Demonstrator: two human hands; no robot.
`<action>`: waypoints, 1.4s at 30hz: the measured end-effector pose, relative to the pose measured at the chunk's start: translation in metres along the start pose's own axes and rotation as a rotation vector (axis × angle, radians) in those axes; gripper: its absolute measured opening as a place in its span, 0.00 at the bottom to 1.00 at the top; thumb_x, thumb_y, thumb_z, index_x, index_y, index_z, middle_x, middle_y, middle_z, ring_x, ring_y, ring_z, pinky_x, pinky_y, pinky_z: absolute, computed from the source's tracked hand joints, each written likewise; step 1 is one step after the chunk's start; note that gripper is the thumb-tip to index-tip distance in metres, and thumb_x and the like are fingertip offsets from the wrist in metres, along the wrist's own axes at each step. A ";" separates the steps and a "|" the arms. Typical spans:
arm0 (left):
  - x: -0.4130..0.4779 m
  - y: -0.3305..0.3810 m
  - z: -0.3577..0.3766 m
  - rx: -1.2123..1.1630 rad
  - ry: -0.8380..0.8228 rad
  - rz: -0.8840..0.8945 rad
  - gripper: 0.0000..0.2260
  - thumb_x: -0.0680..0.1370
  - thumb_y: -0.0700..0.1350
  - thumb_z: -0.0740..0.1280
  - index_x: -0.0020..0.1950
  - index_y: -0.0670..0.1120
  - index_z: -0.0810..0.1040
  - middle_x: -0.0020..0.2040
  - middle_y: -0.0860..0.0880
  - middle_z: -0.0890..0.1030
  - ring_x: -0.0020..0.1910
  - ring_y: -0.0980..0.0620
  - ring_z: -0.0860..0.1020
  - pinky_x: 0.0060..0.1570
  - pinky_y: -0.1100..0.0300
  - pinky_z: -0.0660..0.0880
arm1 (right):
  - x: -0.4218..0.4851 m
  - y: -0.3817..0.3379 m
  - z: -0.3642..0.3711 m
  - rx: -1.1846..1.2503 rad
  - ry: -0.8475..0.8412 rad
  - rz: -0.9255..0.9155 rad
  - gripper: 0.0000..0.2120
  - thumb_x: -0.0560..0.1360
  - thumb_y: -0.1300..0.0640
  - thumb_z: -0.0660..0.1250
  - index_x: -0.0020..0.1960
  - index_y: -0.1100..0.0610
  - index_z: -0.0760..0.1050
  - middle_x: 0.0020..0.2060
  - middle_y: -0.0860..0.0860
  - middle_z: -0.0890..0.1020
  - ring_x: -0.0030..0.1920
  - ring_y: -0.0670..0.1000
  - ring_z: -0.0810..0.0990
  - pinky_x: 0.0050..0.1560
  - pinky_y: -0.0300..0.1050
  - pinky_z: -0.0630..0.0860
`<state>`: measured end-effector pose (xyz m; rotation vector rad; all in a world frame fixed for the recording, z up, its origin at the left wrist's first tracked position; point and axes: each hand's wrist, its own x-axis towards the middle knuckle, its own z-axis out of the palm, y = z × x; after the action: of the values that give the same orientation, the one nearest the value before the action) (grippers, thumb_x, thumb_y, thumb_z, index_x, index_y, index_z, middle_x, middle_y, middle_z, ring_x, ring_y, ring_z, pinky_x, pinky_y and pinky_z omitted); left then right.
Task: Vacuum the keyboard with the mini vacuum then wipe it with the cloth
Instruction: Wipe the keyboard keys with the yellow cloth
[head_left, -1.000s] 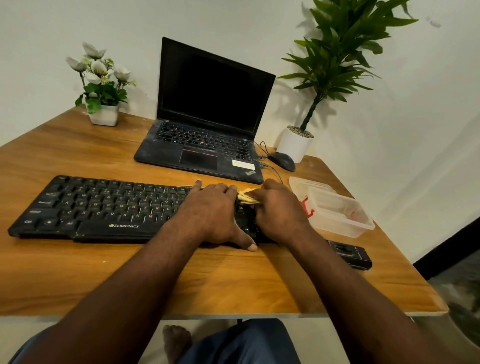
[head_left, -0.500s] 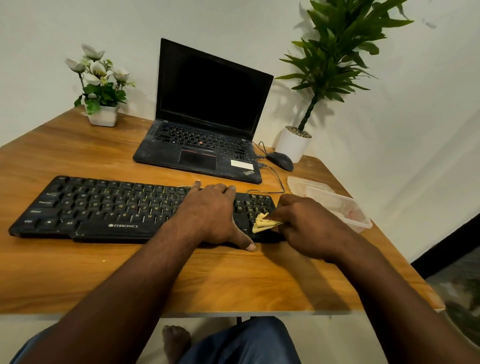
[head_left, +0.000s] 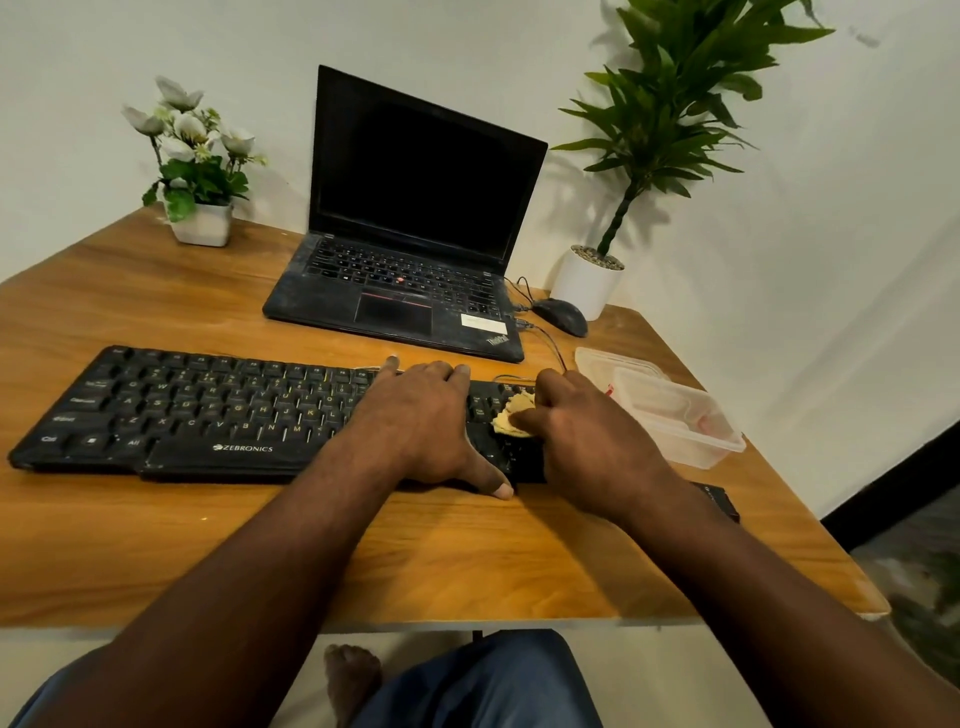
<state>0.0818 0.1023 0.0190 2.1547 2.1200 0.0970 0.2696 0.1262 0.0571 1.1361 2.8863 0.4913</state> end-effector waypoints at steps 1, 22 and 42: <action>0.000 0.000 0.000 0.001 -0.001 0.001 0.67 0.58 0.85 0.63 0.85 0.46 0.48 0.84 0.45 0.55 0.83 0.45 0.55 0.81 0.37 0.46 | -0.006 0.000 -0.001 0.003 -0.007 -0.008 0.23 0.79 0.53 0.71 0.73 0.47 0.74 0.64 0.51 0.72 0.65 0.52 0.69 0.58 0.47 0.75; 0.000 0.001 0.001 0.029 -0.006 -0.004 0.67 0.58 0.86 0.61 0.85 0.46 0.47 0.84 0.45 0.55 0.83 0.44 0.55 0.81 0.38 0.46 | -0.012 0.015 0.016 0.107 0.040 0.133 0.23 0.82 0.54 0.67 0.76 0.45 0.71 0.64 0.52 0.72 0.64 0.52 0.69 0.59 0.46 0.75; 0.001 0.000 0.002 0.023 -0.001 -0.007 0.68 0.57 0.87 0.60 0.85 0.46 0.48 0.85 0.45 0.55 0.83 0.45 0.55 0.81 0.38 0.46 | 0.016 0.025 0.018 0.122 0.023 0.255 0.23 0.80 0.56 0.67 0.74 0.45 0.74 0.62 0.52 0.73 0.62 0.54 0.72 0.57 0.49 0.77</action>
<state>0.0816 0.1031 0.0167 2.1597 2.1380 0.0710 0.2769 0.1594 0.0490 1.5378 2.8386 0.3356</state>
